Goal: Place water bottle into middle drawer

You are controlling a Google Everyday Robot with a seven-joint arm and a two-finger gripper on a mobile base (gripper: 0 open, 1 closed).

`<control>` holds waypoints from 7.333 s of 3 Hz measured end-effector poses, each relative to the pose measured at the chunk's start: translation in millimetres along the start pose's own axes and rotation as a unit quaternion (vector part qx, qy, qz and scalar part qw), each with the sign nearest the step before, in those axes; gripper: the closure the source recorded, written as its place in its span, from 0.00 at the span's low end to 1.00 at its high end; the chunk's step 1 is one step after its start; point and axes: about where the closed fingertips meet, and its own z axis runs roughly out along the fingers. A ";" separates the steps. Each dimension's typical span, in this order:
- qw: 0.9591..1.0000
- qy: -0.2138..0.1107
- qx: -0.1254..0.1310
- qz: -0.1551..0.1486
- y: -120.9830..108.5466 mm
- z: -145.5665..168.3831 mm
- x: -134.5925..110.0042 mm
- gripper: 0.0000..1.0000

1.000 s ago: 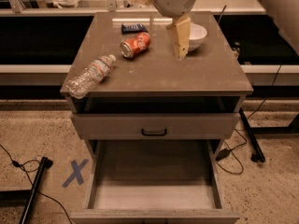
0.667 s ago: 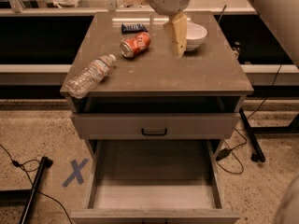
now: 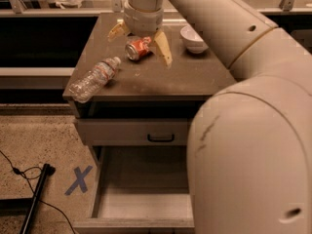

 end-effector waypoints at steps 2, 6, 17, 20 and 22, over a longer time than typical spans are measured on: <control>0.997 -0.033 0.010 -0.075 -33.9 48.1 -37.2 0.00; 0.989 -0.037 -0.006 -0.143 -77.2 79.1 -80.7 0.72; 0.934 -0.113 0.236 0.245 218.4 115.4 -157.6 1.00; 0.921 -0.173 0.180 0.300 222.6 230.0 -151.6 1.00; 0.905 -0.169 0.110 0.375 232.5 351.4 -145.5 1.00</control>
Offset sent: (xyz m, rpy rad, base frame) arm -0.0335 0.0828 -0.0555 0.0169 0.0467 0.2669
